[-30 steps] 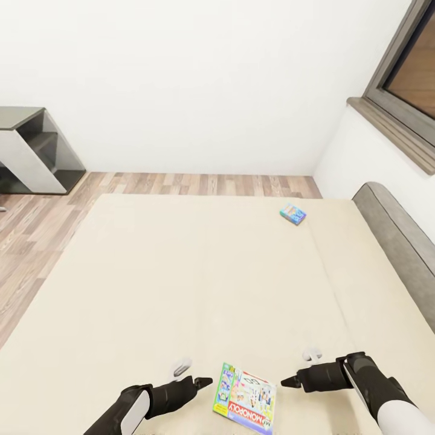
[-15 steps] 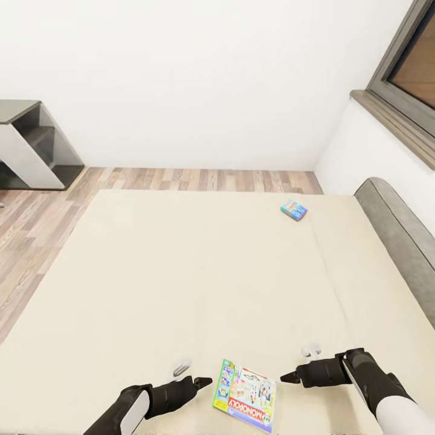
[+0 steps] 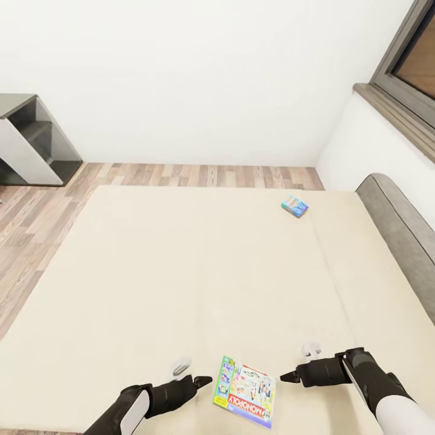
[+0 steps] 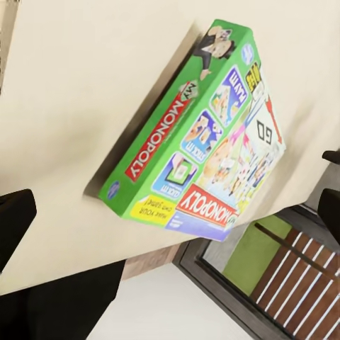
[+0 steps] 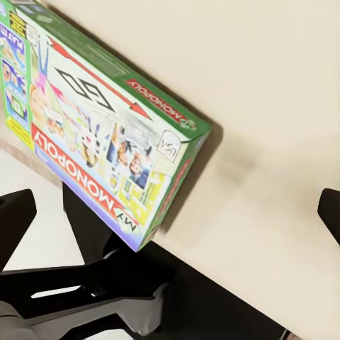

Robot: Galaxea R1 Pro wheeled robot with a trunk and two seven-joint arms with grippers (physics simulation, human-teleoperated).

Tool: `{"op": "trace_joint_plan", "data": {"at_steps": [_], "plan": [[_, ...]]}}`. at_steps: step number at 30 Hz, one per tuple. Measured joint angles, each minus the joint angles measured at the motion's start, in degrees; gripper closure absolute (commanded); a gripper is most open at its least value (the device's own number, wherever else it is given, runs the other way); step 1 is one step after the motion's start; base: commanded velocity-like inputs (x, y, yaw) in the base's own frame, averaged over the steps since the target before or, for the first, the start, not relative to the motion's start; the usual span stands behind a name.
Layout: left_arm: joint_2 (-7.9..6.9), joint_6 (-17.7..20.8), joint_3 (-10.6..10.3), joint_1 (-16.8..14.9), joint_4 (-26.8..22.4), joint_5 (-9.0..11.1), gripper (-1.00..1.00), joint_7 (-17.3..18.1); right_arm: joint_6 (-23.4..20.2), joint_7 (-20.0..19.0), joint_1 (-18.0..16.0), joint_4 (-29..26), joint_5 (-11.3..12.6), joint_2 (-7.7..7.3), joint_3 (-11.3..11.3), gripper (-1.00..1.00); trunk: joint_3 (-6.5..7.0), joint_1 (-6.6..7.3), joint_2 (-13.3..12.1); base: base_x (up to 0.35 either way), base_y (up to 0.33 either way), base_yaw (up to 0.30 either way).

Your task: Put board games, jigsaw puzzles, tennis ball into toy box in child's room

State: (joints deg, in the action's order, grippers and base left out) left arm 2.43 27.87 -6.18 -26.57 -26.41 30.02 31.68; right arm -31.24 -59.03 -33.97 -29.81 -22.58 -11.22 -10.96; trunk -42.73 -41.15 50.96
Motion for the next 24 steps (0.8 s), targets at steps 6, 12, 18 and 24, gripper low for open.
{"op": "trace_joint_plan", "data": {"at_steps": [6,12,18,24], "plan": [[0.06,-0.3,0.1,-0.1,0.0,0.2,-1.00,0.2,0.0,-0.1,0.0,0.0,0.0,0.00,0.0,-1.00,-0.18,0.00,0.0,0.000,0.000,0.006],[0.28,-0.5,0.1,-0.3,0.0,0.3,-1.00,0.2,0.0,-0.1,0.0,0.0,0.0,0.00,0.0,-1.00,-0.27,0.00,0.0,0.000,0.000,0.003],[0.80,-0.5,0.1,-0.6,0.0,0.3,-1.00,0.1,0.0,-0.1,0.0,0.0,0.0,0.02,0.1,-1.00,-0.31,0.00,0.0,0.000,0.000,0.001],[1.14,-0.6,0.1,-0.8,0.0,0.4,-1.00,0.0,0.0,-0.1,0.1,0.1,0.0,0.14,0.2,-1.00,-0.32,0.00,0.0,0.000,0.000,0.000]]}}
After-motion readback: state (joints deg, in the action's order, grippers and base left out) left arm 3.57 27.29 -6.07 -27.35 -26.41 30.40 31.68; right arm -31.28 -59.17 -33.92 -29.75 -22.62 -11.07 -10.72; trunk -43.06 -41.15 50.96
